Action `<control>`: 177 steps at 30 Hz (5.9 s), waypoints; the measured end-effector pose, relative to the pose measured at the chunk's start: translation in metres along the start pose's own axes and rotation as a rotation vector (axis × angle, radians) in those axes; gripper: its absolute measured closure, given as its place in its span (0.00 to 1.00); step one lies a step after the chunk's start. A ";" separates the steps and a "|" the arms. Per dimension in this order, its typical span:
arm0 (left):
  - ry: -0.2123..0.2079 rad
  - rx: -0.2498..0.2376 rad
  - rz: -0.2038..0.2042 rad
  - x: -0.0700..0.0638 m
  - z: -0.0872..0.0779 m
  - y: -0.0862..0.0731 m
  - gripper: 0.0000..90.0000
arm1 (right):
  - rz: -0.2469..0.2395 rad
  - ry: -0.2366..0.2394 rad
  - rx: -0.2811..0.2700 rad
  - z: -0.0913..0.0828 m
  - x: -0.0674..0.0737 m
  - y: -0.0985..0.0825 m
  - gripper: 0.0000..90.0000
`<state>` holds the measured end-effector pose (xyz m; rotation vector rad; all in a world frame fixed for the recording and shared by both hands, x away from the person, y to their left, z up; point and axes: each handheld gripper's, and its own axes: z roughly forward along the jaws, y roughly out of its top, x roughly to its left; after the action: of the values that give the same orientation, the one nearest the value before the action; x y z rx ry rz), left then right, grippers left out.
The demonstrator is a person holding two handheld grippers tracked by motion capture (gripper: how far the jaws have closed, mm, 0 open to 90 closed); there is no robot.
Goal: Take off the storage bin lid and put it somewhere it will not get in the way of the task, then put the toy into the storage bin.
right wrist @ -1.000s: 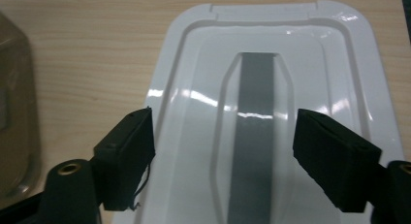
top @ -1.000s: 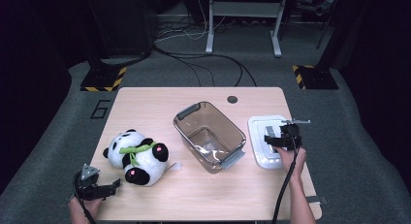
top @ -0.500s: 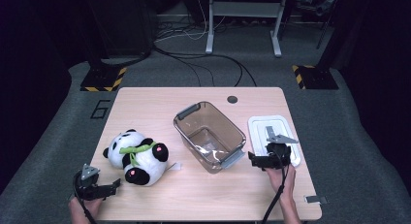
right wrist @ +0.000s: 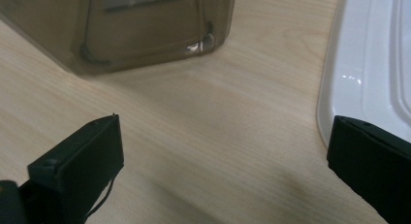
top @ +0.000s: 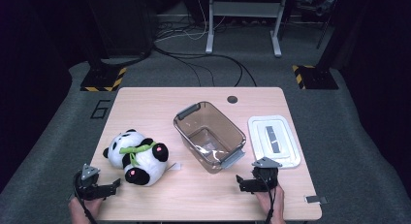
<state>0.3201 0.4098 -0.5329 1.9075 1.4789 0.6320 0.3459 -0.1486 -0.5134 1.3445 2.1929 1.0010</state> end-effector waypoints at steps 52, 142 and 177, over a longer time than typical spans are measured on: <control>-0.191 -0.128 0.029 0.015 -0.059 0.047 0.00 | -0.083 0.013 0.036 0.011 0.015 -0.014 0.00; -0.427 -0.159 0.200 -0.040 -0.029 0.133 0.83 | -0.062 -0.004 0.026 0.011 0.011 -0.013 0.03; -0.419 -0.263 0.334 -0.059 -0.093 0.193 0.83 | -0.065 -0.006 0.025 0.011 0.011 -0.013 0.03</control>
<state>0.3672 0.3388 -0.3280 1.9414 0.7859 0.5020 0.3399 -0.1383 -0.5299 1.2772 2.2365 0.9470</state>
